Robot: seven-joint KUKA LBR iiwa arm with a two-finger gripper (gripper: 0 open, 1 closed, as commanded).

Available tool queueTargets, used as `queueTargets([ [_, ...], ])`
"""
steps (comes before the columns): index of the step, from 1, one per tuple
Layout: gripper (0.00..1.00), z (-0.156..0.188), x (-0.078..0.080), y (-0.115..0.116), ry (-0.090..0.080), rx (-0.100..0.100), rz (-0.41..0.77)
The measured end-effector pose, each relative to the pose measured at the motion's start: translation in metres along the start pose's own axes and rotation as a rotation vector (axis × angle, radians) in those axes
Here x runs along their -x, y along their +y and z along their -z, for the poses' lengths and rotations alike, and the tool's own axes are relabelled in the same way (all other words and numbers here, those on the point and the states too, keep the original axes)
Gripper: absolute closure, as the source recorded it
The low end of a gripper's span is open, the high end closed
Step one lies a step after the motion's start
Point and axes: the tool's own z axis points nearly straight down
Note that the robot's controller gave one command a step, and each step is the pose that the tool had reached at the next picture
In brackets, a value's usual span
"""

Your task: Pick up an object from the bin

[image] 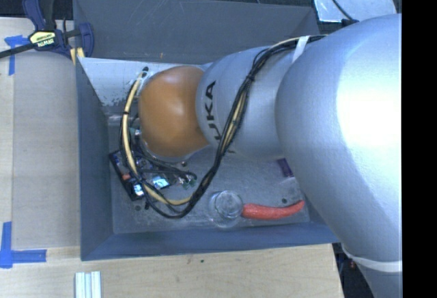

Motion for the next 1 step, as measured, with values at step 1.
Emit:
queueTargets([
  [1,1.0,0.0,0.0,-0.0002,0.0,0.0,-0.001],
])
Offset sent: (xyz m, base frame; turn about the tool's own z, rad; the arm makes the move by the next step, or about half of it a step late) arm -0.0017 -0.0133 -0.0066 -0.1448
